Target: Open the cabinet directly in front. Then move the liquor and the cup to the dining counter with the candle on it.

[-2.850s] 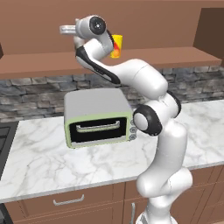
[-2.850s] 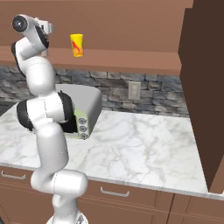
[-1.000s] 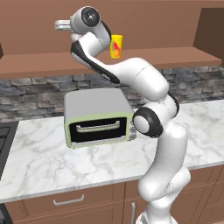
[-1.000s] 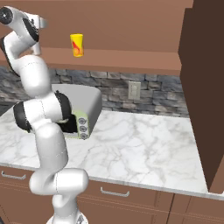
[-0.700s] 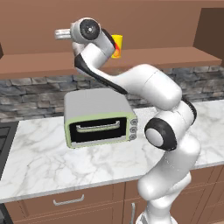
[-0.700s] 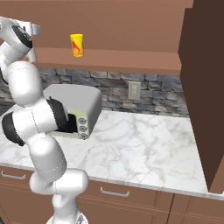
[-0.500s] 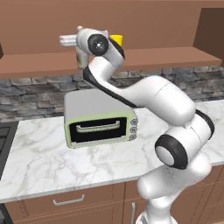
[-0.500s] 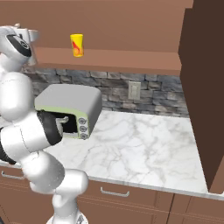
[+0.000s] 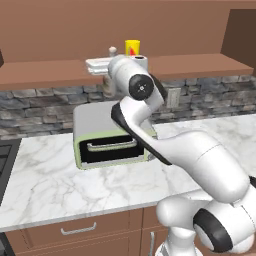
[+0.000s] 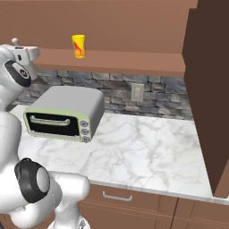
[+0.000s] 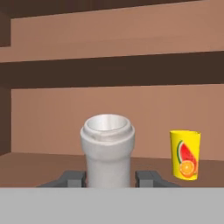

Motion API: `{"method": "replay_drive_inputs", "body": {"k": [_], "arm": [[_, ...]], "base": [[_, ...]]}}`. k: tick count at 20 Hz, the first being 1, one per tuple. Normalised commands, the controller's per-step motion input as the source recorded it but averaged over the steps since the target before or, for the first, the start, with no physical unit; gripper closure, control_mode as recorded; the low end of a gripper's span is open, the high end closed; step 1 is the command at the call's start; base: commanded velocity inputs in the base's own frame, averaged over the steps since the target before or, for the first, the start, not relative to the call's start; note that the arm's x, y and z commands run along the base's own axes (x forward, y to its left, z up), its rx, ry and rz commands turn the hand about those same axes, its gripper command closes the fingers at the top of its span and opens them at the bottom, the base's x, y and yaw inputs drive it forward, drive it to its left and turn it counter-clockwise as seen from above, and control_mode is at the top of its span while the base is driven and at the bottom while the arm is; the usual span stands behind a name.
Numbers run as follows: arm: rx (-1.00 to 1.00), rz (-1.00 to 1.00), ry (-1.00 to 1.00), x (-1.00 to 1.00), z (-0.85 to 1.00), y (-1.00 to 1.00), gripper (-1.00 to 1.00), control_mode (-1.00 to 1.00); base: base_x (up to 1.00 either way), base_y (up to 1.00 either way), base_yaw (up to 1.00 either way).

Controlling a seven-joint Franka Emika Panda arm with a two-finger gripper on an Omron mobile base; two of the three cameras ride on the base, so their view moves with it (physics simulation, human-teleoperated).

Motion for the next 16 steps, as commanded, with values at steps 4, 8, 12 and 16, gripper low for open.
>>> {"method": "replay_drive_inputs", "body": {"k": [4,8,12,16], "arm": [[0.0,0.0,0.0,-0.92,0.15,-0.08,1.0,-1.0],[0.0,0.0,0.0,-1.0,0.17,-0.08,1.0,-1.0],[0.0,0.0,0.0,-1.0,0.1,-0.31,1.0,-1.0],[0.0,0.0,0.0,-1.0,0.0,-0.49,1.0,-1.0]], "base": [[0.0,0.0,0.0],[0.0,0.0,0.0],[0.0,0.0,0.0],[0.0,0.0,0.0]]}}
